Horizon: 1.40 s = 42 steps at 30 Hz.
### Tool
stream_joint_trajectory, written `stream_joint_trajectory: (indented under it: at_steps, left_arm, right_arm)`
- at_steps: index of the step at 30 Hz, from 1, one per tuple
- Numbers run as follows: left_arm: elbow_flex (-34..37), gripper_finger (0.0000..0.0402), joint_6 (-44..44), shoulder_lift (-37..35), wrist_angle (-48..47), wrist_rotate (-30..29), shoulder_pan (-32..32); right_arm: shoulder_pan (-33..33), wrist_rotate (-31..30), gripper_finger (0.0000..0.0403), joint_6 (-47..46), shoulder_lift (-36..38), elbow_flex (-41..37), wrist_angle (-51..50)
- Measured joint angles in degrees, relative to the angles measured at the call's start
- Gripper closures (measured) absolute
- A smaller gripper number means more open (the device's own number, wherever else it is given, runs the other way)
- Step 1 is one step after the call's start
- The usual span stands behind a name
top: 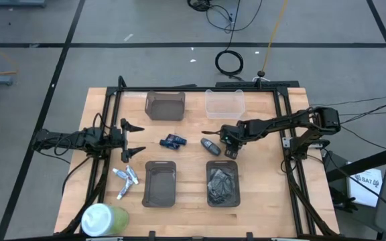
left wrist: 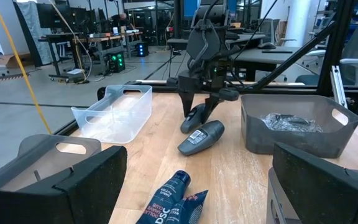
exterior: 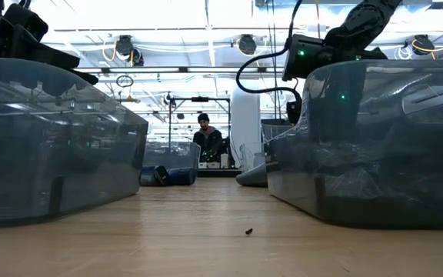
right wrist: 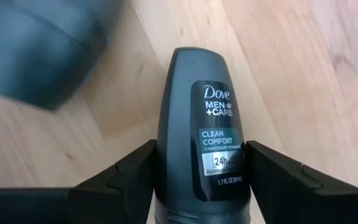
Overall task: Pick & Place Travel size toiletries
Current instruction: Put the right gray deodorant into the transparent bin
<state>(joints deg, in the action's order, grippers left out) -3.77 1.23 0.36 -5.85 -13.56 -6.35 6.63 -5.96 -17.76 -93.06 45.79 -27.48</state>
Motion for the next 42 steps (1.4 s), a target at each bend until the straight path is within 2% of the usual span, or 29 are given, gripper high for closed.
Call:
stream_joint_trajectory:
  at_steps: [6,42]
  left_arm:
    - [0.01,0.0007,0.01,0.01,0.0,0.0,0.0]
    - [0.01,0.0007,0.01,0.02,0.0,-0.01,0.0]
  right_arm:
    - [0.0,0.04,0.0198,-0.07,-0.1,-0.38,1.38]
    - [0.0,0.27,0.0193,0.15,-0.26,-0.47,4.76]
